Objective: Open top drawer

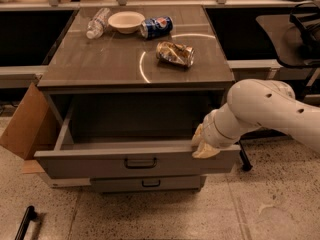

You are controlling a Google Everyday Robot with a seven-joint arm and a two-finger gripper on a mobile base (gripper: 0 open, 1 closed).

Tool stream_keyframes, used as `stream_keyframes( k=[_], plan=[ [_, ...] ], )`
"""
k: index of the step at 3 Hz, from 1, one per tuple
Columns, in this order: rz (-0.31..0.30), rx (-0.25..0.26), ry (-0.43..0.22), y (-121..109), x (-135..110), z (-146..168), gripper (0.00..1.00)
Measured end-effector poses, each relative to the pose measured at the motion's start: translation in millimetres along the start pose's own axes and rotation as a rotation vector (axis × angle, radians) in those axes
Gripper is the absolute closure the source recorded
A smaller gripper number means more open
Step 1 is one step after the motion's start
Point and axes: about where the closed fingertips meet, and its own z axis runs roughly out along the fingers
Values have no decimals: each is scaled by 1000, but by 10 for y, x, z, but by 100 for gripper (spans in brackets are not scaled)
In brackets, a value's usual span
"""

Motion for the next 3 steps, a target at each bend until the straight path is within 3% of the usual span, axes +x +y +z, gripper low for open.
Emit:
stream_keyframes(
  k=[1,2,3],
  plan=[
    [9,-9,-28,146,-7,-59,81],
    [6,-9,-27,146,-17,-64,50],
    [5,-9,-27,148,-23,-67,27]
  ],
)
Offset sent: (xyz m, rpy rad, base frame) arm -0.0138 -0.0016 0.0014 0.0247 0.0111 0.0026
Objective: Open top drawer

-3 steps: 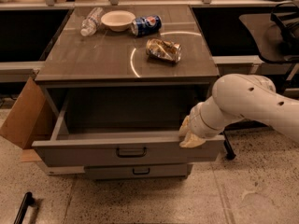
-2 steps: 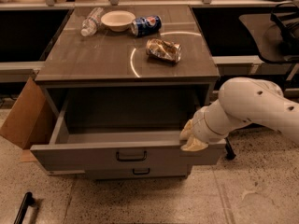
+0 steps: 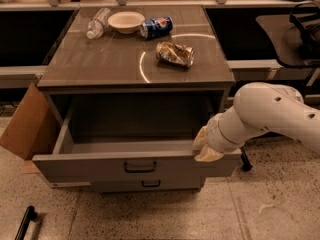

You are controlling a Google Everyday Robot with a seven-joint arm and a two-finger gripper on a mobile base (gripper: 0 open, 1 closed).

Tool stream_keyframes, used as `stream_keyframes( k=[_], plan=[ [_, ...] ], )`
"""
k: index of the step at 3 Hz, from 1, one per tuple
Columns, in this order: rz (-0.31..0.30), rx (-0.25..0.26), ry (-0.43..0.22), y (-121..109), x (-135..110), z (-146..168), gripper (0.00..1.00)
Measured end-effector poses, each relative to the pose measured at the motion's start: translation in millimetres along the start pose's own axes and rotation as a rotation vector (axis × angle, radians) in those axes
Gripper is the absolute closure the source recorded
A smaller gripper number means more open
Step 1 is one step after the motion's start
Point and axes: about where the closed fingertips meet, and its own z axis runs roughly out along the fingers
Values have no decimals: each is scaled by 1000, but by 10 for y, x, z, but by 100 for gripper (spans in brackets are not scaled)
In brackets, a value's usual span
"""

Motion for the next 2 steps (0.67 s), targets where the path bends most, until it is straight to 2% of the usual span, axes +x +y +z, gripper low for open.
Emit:
stream_keyframes(
  k=[1,2],
  plan=[
    [-2,0,1,3,-8,-3,4],
    [-3,0,1,4,-12,-5,0]
  ],
)
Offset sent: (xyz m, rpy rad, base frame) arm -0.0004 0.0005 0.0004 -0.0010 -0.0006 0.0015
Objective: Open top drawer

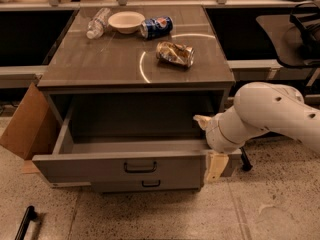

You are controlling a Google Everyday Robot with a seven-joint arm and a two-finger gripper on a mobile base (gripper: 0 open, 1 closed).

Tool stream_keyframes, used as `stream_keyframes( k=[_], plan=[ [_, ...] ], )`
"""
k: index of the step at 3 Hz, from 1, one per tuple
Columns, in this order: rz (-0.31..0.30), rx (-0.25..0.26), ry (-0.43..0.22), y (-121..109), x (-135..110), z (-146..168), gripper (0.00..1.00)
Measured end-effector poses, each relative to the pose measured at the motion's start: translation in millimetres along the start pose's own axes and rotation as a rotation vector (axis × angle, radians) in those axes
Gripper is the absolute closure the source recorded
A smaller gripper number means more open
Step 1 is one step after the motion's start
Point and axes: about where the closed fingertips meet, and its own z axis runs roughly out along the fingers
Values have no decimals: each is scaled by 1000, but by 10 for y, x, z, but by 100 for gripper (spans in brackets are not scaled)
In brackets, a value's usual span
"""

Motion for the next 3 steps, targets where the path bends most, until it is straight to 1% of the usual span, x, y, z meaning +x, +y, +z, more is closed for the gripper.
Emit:
stream_keyframes(
  k=[1,2,3],
  plan=[
    [-6,-44,-13,55,0,76,0],
    [-13,-118,-25,217,3,195,4],
    [-14,-144,-25,341,7,217,27]
  ],
)
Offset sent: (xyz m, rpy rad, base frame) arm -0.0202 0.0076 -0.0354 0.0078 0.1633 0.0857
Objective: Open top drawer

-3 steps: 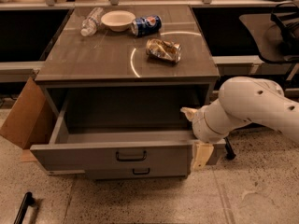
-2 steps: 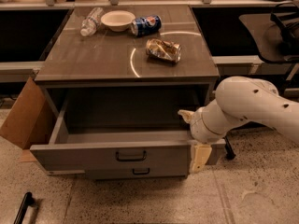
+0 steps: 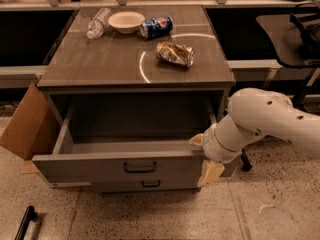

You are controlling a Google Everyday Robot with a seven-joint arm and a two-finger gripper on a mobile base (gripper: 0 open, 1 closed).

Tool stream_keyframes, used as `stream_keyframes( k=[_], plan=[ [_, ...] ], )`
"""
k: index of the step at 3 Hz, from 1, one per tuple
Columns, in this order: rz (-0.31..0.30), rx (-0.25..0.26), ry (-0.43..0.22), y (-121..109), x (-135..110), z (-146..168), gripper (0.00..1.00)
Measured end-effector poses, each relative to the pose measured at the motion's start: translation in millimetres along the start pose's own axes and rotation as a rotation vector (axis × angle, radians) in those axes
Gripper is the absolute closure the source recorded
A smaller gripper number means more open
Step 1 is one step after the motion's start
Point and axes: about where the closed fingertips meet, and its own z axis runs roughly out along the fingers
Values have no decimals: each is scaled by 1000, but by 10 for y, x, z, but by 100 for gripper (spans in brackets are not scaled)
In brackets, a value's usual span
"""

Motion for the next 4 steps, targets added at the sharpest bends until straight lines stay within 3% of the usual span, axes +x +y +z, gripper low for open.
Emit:
stream_keyframes(
  k=[2,3,4],
  plan=[
    [28,-24,8,266,87,-4,73],
    [30,-23,8,277,89,-24,96],
    [30,-23,8,274,81,-45,0]
  ],
)
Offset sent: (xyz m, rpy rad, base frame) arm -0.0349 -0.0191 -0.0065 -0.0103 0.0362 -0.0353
